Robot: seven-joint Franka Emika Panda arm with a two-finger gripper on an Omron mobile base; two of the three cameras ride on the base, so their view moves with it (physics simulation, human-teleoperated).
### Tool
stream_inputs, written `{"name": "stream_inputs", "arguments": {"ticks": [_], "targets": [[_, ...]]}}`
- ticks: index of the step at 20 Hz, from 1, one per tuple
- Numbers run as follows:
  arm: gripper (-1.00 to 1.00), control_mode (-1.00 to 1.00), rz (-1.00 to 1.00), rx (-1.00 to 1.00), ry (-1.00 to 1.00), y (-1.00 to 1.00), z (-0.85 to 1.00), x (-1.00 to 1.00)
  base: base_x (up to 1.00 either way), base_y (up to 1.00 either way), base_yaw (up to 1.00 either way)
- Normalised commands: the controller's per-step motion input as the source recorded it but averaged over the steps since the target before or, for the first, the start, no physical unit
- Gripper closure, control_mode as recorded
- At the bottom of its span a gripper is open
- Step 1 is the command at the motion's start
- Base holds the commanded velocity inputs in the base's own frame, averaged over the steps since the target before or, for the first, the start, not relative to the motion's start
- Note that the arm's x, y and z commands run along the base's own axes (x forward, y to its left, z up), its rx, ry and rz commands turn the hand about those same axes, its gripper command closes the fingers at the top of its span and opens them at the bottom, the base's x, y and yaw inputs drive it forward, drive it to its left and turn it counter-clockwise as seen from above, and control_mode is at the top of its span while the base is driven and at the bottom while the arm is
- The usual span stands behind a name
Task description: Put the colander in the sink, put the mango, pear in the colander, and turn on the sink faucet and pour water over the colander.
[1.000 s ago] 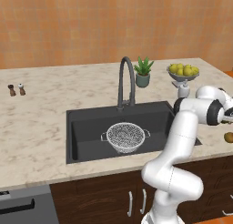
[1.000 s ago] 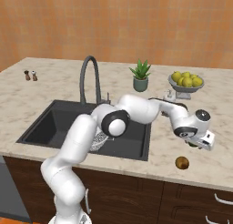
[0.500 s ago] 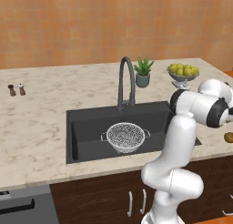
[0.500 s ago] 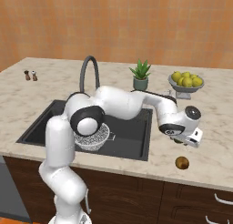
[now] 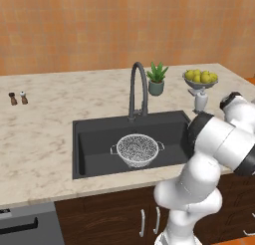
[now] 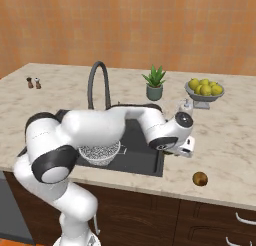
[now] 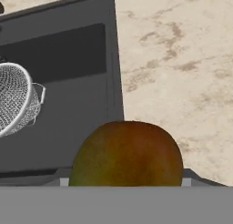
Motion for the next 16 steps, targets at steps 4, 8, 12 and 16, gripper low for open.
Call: {"name": "stream_inputs", "arguments": {"ticks": [4, 8, 12, 16], "targets": [[1.00, -1.00, 0.25, 0.07, 0.00, 1.00, 0.00, -0.01, 0.00, 0.00, 0.00], [1.00, -1.00, 0.18, 0.01, 0.00, 0.89, 0.02, 0.00, 0.00, 0.00, 0.00], [1.00, -1.00, 0.18, -0.01, 0.00, 0.87, 0.00, 0.03, 0.00, 0.00, 0.00], [1.00, -1.00, 0.14, 0.00, 0.01, 0.78, -0.04, 0.19, 0.00, 0.00, 0.00]]}}
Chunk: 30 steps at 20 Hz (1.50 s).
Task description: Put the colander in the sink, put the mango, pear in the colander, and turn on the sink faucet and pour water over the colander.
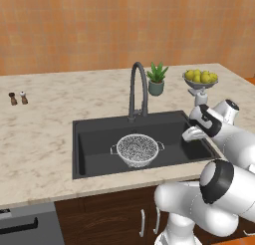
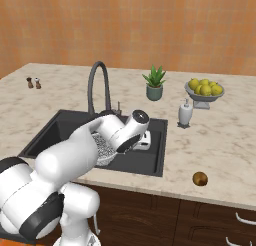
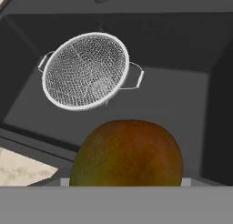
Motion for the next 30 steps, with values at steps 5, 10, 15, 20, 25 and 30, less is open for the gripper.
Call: {"name": "stream_inputs", "arguments": {"ticks": [5, 10, 15, 20, 25, 30], "targets": [[1.00, -1.00, 0.23, -0.02, 0.00, 0.71, -0.10, 0.37, 0.00, 0.00, 0.00], [1.00, -1.00, 0.28, 0.01, 0.00, 0.34, -0.23, 0.48, 0.00, 0.00, 0.00], [1.00, -1.00, 0.22, 0.07, 0.00, 0.00, -0.30, 0.50, 0.00, 0.00, 0.00], [1.00, -1.00, 0.15, 0.09, 0.00, 0.13, -0.22, 0.56, 0.00, 0.00, 0.00], [1.00, -1.00, 0.07, 0.08, 0.00, 0.28, -0.27, 0.34, 0.00, 0.00, 0.00], [1.00, -1.00, 0.04, 0.05, 0.00, 0.46, -0.33, 0.13, 0.00, 0.00, 0.00]]}}
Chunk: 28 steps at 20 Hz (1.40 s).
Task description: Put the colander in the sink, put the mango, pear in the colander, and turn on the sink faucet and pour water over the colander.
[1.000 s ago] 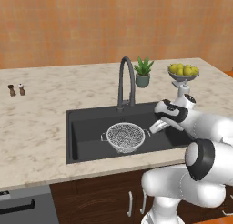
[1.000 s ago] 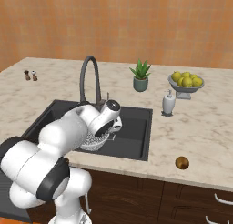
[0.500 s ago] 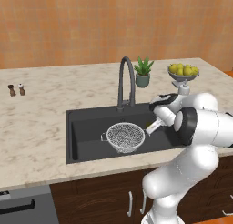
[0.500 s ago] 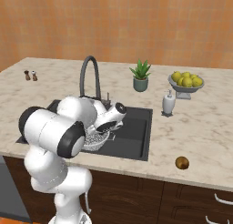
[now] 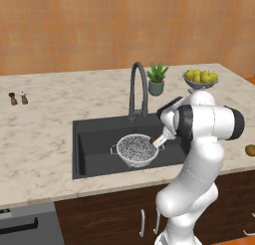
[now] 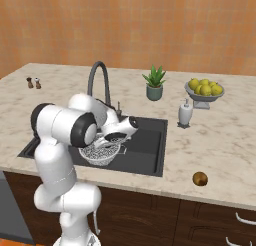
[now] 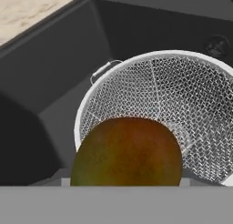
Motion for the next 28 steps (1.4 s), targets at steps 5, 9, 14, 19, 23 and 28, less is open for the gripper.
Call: {"name": "stream_inputs", "arguments": {"ticks": [5, 9, 14, 19, 23, 28], "targets": [[1.00, -1.00, 0.01, 0.02, 0.00, 0.35, -0.44, 0.34, 0.00, 0.00, 0.00], [1.00, -1.00, 0.01, 0.06, 0.00, 0.14, -0.51, 0.37, 0.00, 0.00, 0.00], [1.00, -1.00, 0.00, 0.11, -0.05, 0.00, -0.52, 0.22, 0.00, 0.00, 0.00], [1.00, -1.00, 0.00, 0.02, -0.04, 0.19, -0.36, 0.16, 0.00, 0.00, 0.00], [-1.00, -1.00, -0.01, 0.00, -0.06, 0.36, -0.02, -0.01, 0.00, 0.00, 0.00], [-1.00, -1.00, -0.01, 0.00, -0.12, 0.12, 0.08, -0.17, 0.00, 0.00, 0.00]]}}
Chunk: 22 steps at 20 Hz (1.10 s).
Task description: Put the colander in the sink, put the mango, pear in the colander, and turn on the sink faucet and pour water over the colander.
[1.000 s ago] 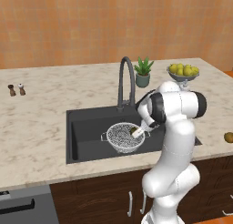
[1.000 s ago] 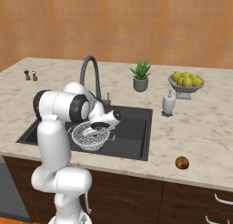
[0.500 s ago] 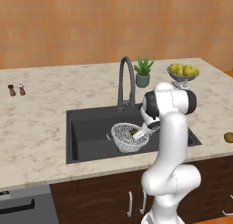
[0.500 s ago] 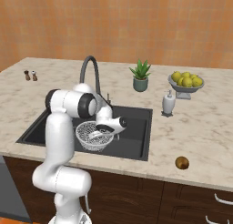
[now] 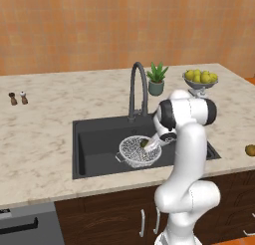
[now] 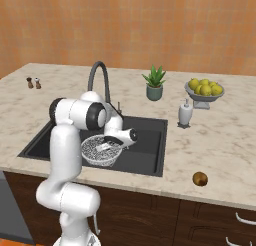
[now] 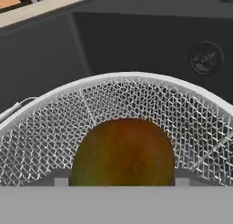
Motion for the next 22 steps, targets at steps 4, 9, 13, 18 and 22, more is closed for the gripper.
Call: {"name": "stream_inputs", "arguments": {"ticks": [4, 9, 13, 18, 22], "targets": [[-1.00, -1.00, -0.02, 0.00, -0.17, 0.03, 0.27, -0.25, 0.00, 0.00, 0.00], [-1.00, -1.00, -0.03, 0.00, -0.18, 0.00, 0.56, -0.35, 0.00, 0.00, 0.00], [-1.00, -1.00, -0.13, -0.03, -0.03, -0.07, 0.91, -0.52, 0.00, 0.00, 0.00], [-1.00, -1.00, -0.07, -0.02, 0.07, -0.26, 1.00, -0.28, 0.00, 0.00, 0.00], [-1.00, -1.00, -0.02, -0.02, 0.09, -0.44, 1.00, -0.34, 0.00, 0.00, 0.00]]}}
